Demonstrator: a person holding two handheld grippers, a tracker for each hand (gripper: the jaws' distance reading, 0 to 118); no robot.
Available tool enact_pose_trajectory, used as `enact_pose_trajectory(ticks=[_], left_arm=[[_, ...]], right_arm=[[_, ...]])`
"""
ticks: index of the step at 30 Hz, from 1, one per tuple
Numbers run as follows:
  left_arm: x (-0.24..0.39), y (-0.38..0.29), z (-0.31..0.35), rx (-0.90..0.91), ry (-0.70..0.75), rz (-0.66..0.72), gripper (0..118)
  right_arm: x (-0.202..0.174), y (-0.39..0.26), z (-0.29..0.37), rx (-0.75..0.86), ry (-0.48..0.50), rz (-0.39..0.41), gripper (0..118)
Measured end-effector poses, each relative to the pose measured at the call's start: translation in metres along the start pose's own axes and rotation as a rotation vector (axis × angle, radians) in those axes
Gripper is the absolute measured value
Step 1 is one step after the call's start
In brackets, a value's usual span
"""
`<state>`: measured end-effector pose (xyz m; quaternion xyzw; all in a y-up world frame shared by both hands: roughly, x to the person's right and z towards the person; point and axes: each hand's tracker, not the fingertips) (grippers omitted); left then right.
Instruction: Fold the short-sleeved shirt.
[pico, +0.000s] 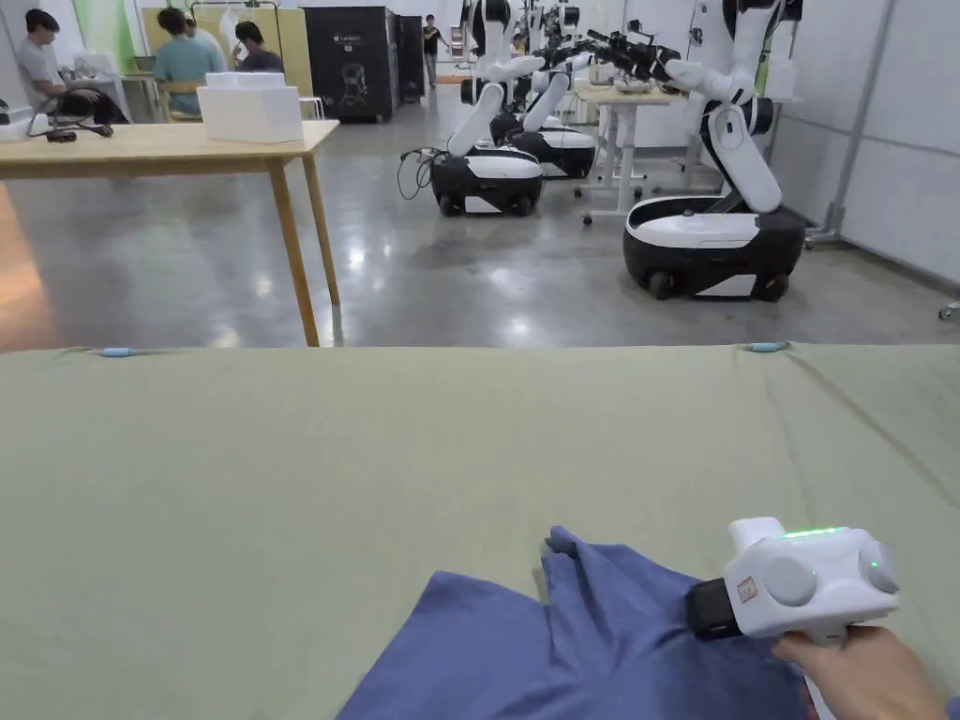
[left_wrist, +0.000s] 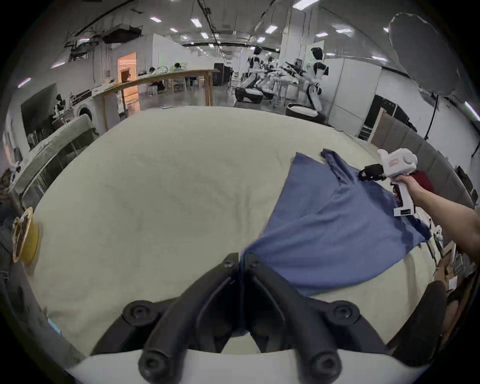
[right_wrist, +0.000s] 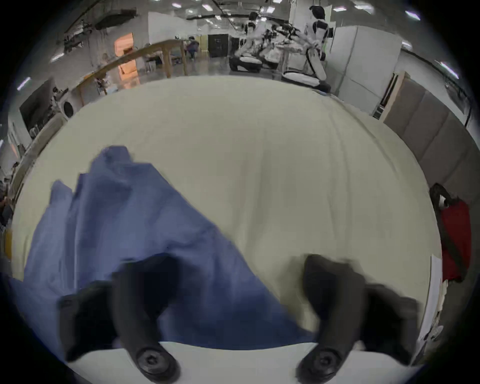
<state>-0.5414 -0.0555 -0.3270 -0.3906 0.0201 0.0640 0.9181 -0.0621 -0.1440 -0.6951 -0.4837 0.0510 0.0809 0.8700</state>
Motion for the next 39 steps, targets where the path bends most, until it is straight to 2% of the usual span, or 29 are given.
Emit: enact_pose_trajectory(ticks=[1, 2, 3, 5, 7, 8, 9, 10, 16, 18, 25, 28, 32, 36, 39], left_arm=[[0.001, 0.0, -0.002, -0.005, 0.006, -0.004, 0], [0.002, 0.001, -0.004, -0.007, 0.01, -0.002, 0], [0.004, 0.001, -0.002, -0.008, 0.01, -0.006, 0], [0.007, 0.002, -0.008, -0.012, 0.015, -0.012, 0], [0.008, 0.001, -0.009, -0.01, 0.026, -0.023, 0], [0.008, 0.001, -0.011, -0.006, 0.027, -0.021, 0], [0.008, 0.002, -0.012, -0.003, 0.023, -0.011, 0], [0.008, 0.003, -0.011, 0.004, 0.019, 0.001, 0], [0.011, 0.026, 0.006, 0.086, -0.003, 0.01, 0], [0.02, 0.047, 0.014, 0.144, -0.008, -0.005, 0], [0.053, 0.147, 0.079, 0.358, -0.01, 0.006, 0], [0.061, 0.195, 0.108, 0.419, 0.01, -0.024, 0], [0.071, 0.257, 0.136, 0.495, 0.028, -0.022, 0], [0.082, 0.316, 0.16, 0.56, 0.069, -0.023, 0], [0.088, 0.353, 0.17, 0.596, 0.108, -0.047, 0]], right_arm=[[-0.004, -0.004, 0.005, 0.022, 0.055, -0.033, 81], [-0.01, -0.007, 0.016, 0.07, -0.037, -0.018, 64], [-0.016, -0.011, 0.02, 0.091, -0.019, -0.003, 42], [-0.029, -0.017, 0.027, 0.105, -0.054, 0.044, 8], [-0.046, -0.024, 0.041, 0.112, -0.08, 0.074, 6], [-0.045, -0.028, 0.047, 0.116, -0.062, 0.073, 6], [-0.042, -0.03, 0.056, 0.129, 0.017, 0.061, 6], [-0.044, -0.032, 0.072, 0.154, 0.032, 0.041, 6], [-0.011, -0.049, 0.189, 0.413, 0.096, -0.022, 5], [0.001, -0.051, 0.232, 0.482, 0.118, -0.021, 5], [0.048, -0.036, 0.377, 0.7, 0.105, -0.035, 5], [0.071, -0.016, 0.425, 0.789, 0.086, -0.068, 5], [0.086, 0.018, 0.472, 0.873, 0.024, -0.077, 5], [0.098, 0.054, 0.503, 0.914, 0.041, -0.12, 5], [0.098, 0.079, 0.517, 0.958, 0.02, -0.088, 5]])
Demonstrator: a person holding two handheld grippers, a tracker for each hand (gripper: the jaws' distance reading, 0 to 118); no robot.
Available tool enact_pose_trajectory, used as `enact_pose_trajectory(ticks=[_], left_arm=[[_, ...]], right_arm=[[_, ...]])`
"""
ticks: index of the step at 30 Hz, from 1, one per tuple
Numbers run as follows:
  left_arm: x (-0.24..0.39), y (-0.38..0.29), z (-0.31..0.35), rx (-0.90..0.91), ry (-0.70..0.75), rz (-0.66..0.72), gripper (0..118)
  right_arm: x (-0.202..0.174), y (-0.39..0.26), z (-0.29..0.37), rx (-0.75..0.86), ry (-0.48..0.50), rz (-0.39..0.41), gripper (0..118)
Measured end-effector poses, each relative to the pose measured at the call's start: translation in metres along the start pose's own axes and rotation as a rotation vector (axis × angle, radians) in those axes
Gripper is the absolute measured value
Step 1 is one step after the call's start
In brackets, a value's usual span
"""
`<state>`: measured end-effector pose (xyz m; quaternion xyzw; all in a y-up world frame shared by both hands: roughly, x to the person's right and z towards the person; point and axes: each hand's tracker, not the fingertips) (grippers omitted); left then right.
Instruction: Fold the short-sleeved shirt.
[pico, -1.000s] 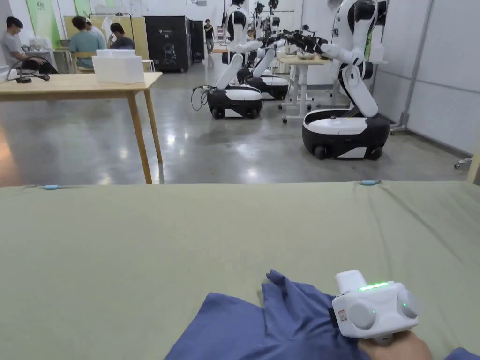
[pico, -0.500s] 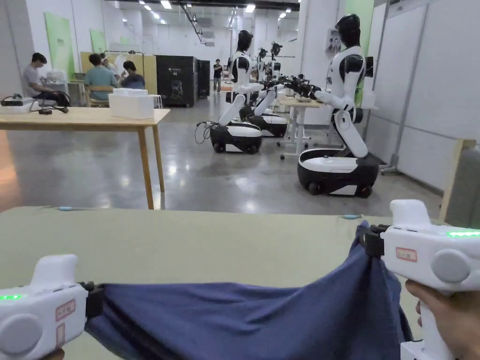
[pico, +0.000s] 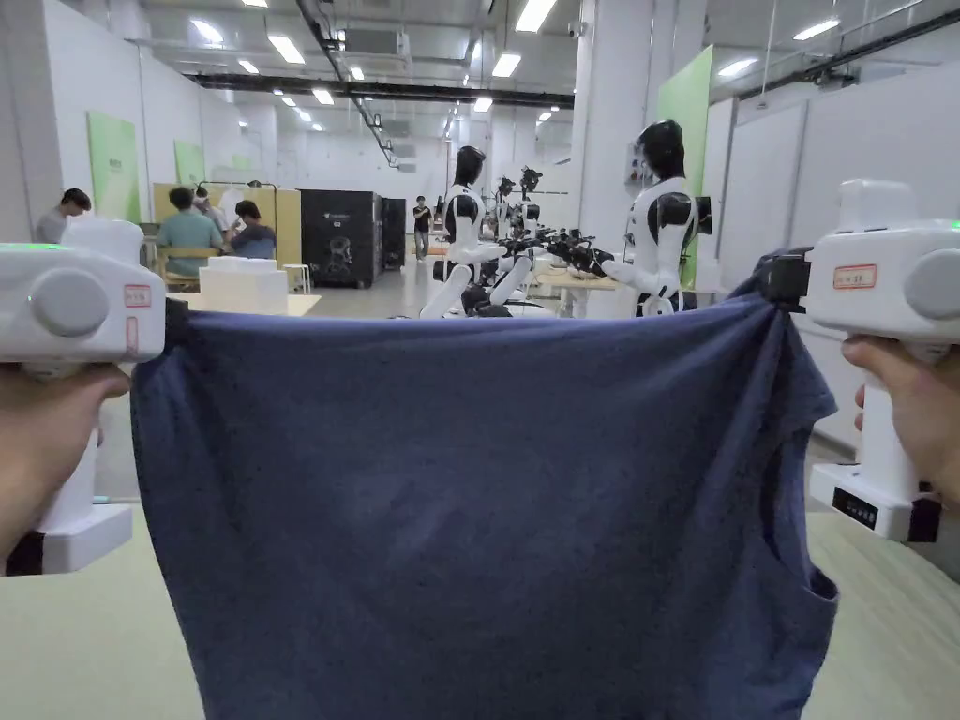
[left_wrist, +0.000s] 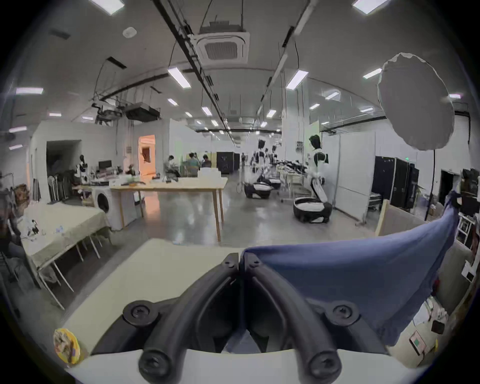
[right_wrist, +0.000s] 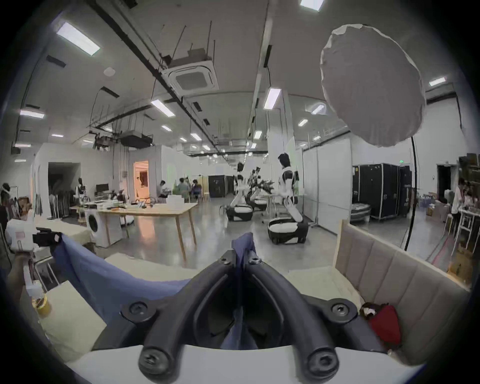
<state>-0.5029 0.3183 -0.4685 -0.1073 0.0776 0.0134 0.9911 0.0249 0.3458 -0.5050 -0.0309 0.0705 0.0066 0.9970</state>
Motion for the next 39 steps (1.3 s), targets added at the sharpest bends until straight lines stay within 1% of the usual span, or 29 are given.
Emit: enact_pose_trajectory(ticks=[1, 3, 6, 8, 11, 13, 16, 18, 21, 27, 30, 32, 37, 38, 39], left_arm=[[0.002, 0.01, -0.003, -0.001, 0.006, -0.013, 0], [0.004, 0.027, -0.004, 0.009, 0.014, -0.036, 0], [0.004, 0.04, -0.003, 0.05, 0.027, -0.041, 0], [0.002, 0.043, -0.006, 0.067, 0.025, -0.04, 0], [0.002, 0.035, -0.01, 0.066, 0.035, -0.055, 0], [0.004, 0.02, -0.023, 0.046, 0.036, -0.066, 0], [0.007, -0.018, -0.042, 0.013, 0.039, -0.069, 0], [0.011, -0.052, -0.044, 0.054, 0.047, -0.072, 0], [0.012, -0.082, -0.047, 0.014, 0.023, -0.037, 0], [0.007, -0.109, -0.022, -0.014, 0.0, -0.029, 0], [0.007, -0.122, 0.004, -0.036, -0.023, -0.025, 0], [0.005, -0.136, 0.025, -0.053, -0.035, -0.026, 0], [-0.002, -0.199, 0.082, -0.159, -0.089, -0.019, 0], [-0.003, -0.217, 0.092, -0.203, -0.096, -0.035, 0], [-0.005, -0.233, 0.1, -0.243, -0.099, -0.04, 0]], right_arm=[[-0.002, 0.006, -0.005, 0.012, -0.005, 0.018, 5], [-0.002, 0.017, -0.018, 0.007, -0.01, 0.001, 5], [-0.005, 0.027, -0.024, 0.051, -0.005, -0.023, 5], [-0.002, 0.03, -0.029, 0.08, 0.001, -0.056, 5], [0.001, 0.024, -0.044, 0.068, 0.0, -0.063, 5], [-0.001, 0.008, -0.052, 0.048, -0.012, -0.042, 5], [0.001, -0.029, -0.066, 0.012, -0.012, -0.042, 5], [0.0, -0.059, -0.067, 0.038, -0.048, -0.027, 5], [0.003, -0.089, -0.062, 0.058, -0.045, -0.022, 5], [0.015, -0.119, -0.025, 0.054, -0.016, -0.031, 5], [0.018, -0.134, 0.007, 0.02, -0.01, -0.026, 5], [0.02, -0.148, 0.036, -0.01, 0.003, -0.042, 5], [0.023, -0.208, 0.102, -0.164, 0.041, -0.031, 5], [0.024, -0.225, 0.113, -0.225, 0.04, -0.012, 5], [0.025, -0.242, 0.122, -0.272, 0.044, -0.009, 5]])
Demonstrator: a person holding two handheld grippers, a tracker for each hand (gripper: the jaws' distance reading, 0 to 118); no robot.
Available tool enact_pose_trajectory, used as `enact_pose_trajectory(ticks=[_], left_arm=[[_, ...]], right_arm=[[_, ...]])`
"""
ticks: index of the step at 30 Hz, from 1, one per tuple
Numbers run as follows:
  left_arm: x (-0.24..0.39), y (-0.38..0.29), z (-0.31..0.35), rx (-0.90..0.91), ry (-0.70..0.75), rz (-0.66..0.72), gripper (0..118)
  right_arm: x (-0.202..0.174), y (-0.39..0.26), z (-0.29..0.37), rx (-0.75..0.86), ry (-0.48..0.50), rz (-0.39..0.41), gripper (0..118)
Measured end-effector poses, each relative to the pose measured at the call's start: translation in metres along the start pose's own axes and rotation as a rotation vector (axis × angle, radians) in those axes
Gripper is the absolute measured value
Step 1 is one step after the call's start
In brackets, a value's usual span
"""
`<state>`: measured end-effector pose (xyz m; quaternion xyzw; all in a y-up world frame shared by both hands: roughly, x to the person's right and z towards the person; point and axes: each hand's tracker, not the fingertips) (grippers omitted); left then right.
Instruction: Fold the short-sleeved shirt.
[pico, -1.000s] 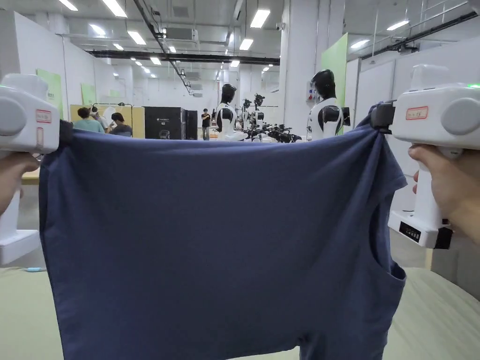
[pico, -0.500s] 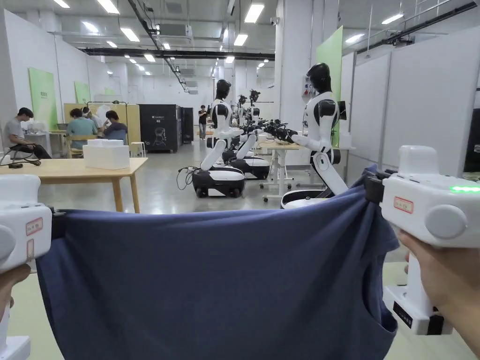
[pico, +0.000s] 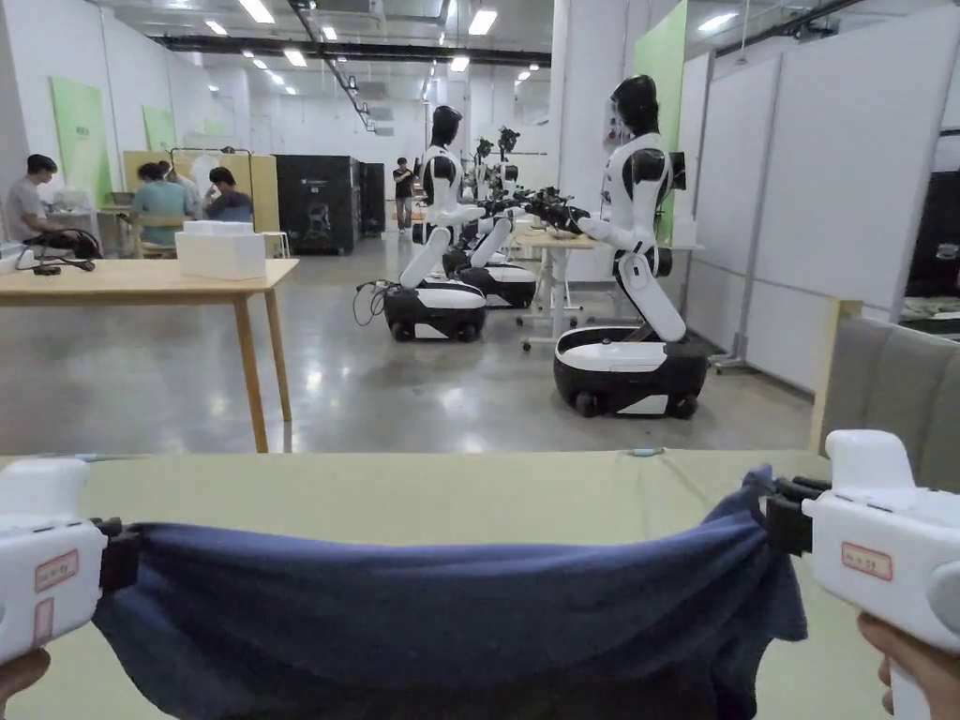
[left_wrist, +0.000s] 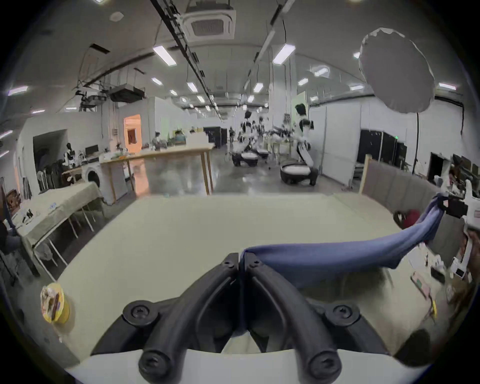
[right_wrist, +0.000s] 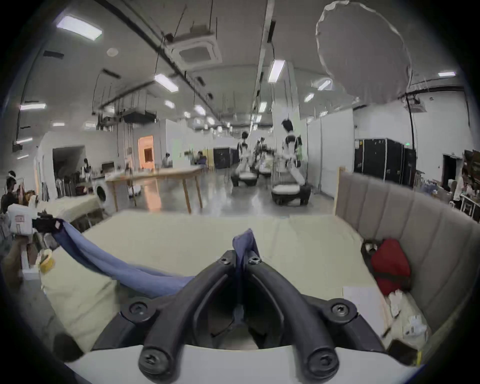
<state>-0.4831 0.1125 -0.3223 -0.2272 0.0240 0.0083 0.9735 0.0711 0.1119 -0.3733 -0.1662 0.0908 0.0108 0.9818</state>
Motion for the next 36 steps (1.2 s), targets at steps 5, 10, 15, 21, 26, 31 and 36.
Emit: enact_pose_trajectory(ticks=[5, 10, 15, 21, 26, 31, 36], left_arm=[[-0.007, -0.105, 0.011, -0.268, -0.033, 0.028, 0], [-0.009, -0.18, 0.005, -0.459, -0.013, 0.061, 0], [-0.001, -0.183, 0.023, -0.361, 0.013, 0.055, 112], [0.051, -0.163, 0.092, 0.031, -0.032, -0.056, 114], [0.068, -0.182, 0.091, -0.023, -0.023, -0.064, 100], [0.057, -0.202, 0.084, -0.126, -0.038, -0.045, 0], [0.002, -0.225, 0.078, -0.222, 0.022, 0.002, 0]], right_arm=[[-0.001, -0.111, 0.008, -0.318, 0.052, 0.001, 5], [0.001, -0.191, -0.006, -0.572, 0.054, -0.006, 5], [0.0, -0.188, 0.015, -0.481, 0.01, -0.09, 72], [-0.044, -0.159, 0.083, -0.045, 0.051, -0.039, 113], [-0.074, -0.165, 0.095, -0.01, 0.004, -0.061, 89], [-0.085, -0.172, 0.087, -0.043, 0.01, -0.056, 1], [-0.082, -0.177, 0.084, -0.091, -0.021, -0.041, 1]])
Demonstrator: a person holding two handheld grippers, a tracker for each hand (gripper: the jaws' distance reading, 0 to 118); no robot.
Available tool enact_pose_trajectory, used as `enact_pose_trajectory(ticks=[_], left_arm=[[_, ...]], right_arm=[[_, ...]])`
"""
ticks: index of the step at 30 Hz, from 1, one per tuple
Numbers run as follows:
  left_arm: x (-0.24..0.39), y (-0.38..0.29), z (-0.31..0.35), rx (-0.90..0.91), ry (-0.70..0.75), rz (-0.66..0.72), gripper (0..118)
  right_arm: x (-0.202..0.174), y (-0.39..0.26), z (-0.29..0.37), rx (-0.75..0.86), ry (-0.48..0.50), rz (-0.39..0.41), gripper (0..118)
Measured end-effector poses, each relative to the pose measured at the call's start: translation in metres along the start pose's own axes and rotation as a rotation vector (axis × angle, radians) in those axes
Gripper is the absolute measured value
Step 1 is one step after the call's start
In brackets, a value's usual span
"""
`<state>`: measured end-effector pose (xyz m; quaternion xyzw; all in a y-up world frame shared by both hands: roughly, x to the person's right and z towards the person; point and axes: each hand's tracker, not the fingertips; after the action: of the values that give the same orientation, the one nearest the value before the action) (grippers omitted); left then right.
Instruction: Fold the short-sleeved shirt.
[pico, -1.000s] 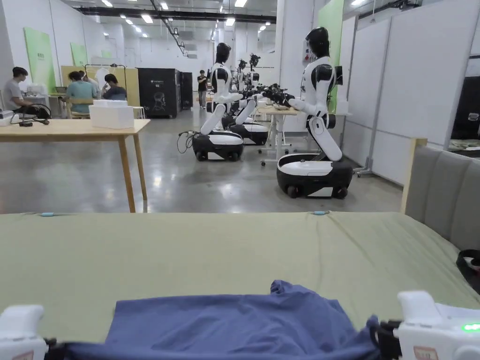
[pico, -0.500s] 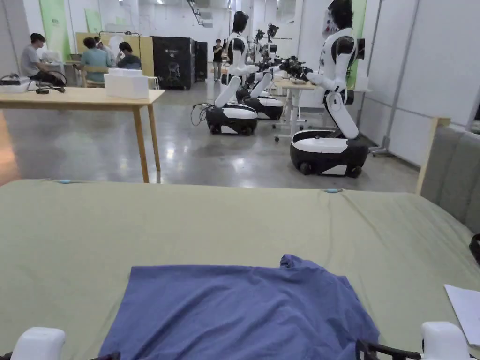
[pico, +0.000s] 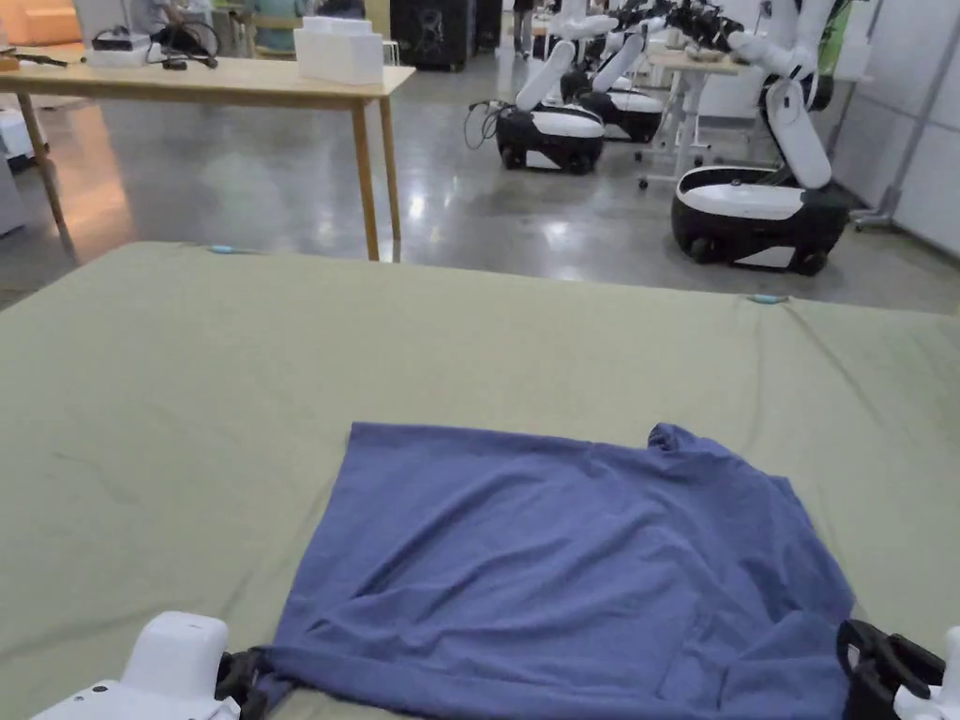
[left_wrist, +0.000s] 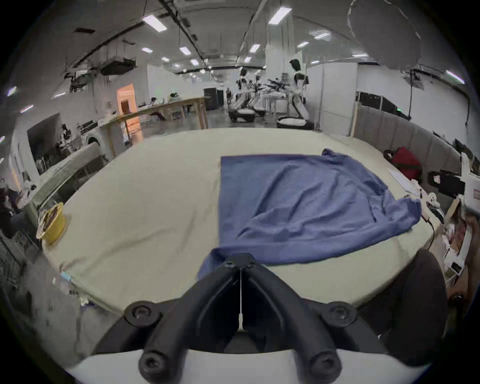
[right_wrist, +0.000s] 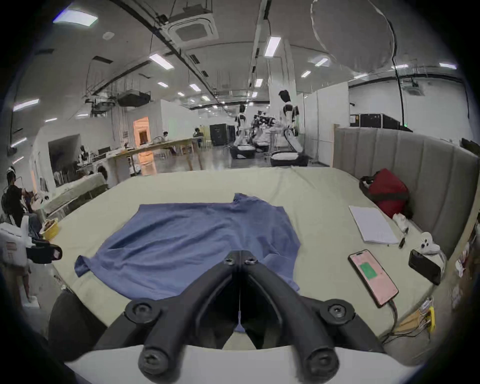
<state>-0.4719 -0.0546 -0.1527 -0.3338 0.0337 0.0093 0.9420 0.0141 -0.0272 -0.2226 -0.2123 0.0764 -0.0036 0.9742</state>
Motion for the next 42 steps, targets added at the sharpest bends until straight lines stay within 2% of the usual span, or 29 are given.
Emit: enact_pose_trajectory(ticks=[1, 2, 3, 4, 5, 11, 12, 13, 14, 15, 16, 17, 18, 19, 20, 21, 23, 26, 27, 28, 29, 30, 33, 38, 42], left_arm=[[-0.004, -0.003, 0.001, -0.018, 0.003, 0.008, 10], [-0.015, -0.006, -0.002, -0.054, -0.009, 0.036, 34], [-0.024, -0.007, -0.006, -0.081, -0.028, 0.058, 91], [-0.033, -0.008, -0.012, -0.112, -0.043, 0.085, 115], [-0.026, -0.007, -0.012, -0.114, -0.035, 0.078, 118], [-0.037, 0.008, -0.06, -0.162, -0.026, 0.057, 113], [-0.039, 0.01, -0.07, -0.179, -0.021, 0.05, 108], [-0.031, 0.013, -0.077, -0.212, -0.027, 0.034, 100], [-0.03, 0.013, -0.087, -0.243, -0.039, 0.018, 85], [-0.03, 0.013, -0.097, -0.271, -0.037, 0.011, 50], [-0.029, 0.013, -0.106, -0.307, -0.035, 0.014, 50], [-0.016, 0.015, -0.104, -0.353, -0.07, 0.001, 36], [-0.014, 0.015, -0.107, -0.359, -0.061, -0.005, 12], [-0.012, 0.018, -0.103, -0.303, -0.013, -0.023, 11], [-0.012, 0.022, -0.098, -0.311, -0.04, 0.0, 11], [-0.005, 0.026, -0.088, -0.31, -0.038, 0.001, 10], [0.001, 0.03, -0.079, -0.273, -0.022, -0.009, 10], [0.008, 0.033, -0.073, -0.275, -0.015, -0.028, 10], [0.01, 0.033, -0.072, -0.273, -0.009, -0.037, 10], [0.012, 0.032, -0.072, -0.273, -0.006, -0.043, 10], [0.01, 0.032, -0.074, -0.272, -0.003, -0.046, 10], [0.012, 0.031, -0.073, -0.268, 0.0, -0.05, 5], [0.011, 0.041, -0.065, -0.239, 0.038, -0.078, 1], [0.012, 0.094, -0.048, -0.131, 0.052, -0.125, 1], [0.018, 0.147, -0.079, -0.089, 0.065, -0.18, 1]], right_arm=[[0.002, -0.002, -0.001, -0.015, 0.006, -0.005, 1], [0.002, -0.003, -0.002, -0.036, 0.008, -0.002, 1], [0.002, -0.005, -0.004, -0.056, 0.004, 0.011, 1], [0.005, -0.005, -0.007, -0.085, 0.001, 0.027, 1], [0.006, -0.005, -0.01, -0.125, 0.007, 0.041, 1], [0.022, -0.004, -0.016, -0.2, -0.021, 0.063, 1], [0.026, -0.004, -0.017, -0.214, -0.031, 0.068, 1], [0.031, -0.004, -0.017, -0.227, -0.041, 0.07, 1], [0.035, -0.003, -0.016, -0.236, -0.048, 0.072, 1], [0.039, -0.003, -0.014, -0.242, -0.057, 0.07, 3], [0.048, -0.003, -0.013, -0.251, -0.06, 0.061, 3], [0.054, -0.002, -0.013, -0.265, -0.055, 0.049, 5], [0.059, -0.002, -0.014, -0.285, -0.035, 0.028, 27], [0.063, -0.003, -0.016, -0.313, -0.02, 0.02, 70], [0.066, -0.006, -0.019, -0.351, -0.017, 0.04, 108], [0.065, -0.007, -0.022, -0.349, -0.019, 0.073, 118], [0.061, -0.011, -0.03, -0.364, -0.029, 0.136, 118], [0.063, -0.021, -0.057, -0.417, -0.021, 0.155, 117], [0.066, -0.022, -0.065, -0.43, -0.005, 0.132, 103], [0.071, -0.025, -0.073, -0.437, 0.029, 0.085, 74], [0.076, -0.027, -0.078, -0.427, 0.047, 0.046, 26], [0.079, -0.028, -0.082, -0.425, 0.046, 0.027, 5], [0.085, -0.019, -0.073, -0.413, 0.069, 0.01, 5], [0.085, 0.028, -0.056, -0.249, 0.058, -0.008, 5], [0.089, 0.074, -0.087, -0.207, 0.06, -0.051, 5]])
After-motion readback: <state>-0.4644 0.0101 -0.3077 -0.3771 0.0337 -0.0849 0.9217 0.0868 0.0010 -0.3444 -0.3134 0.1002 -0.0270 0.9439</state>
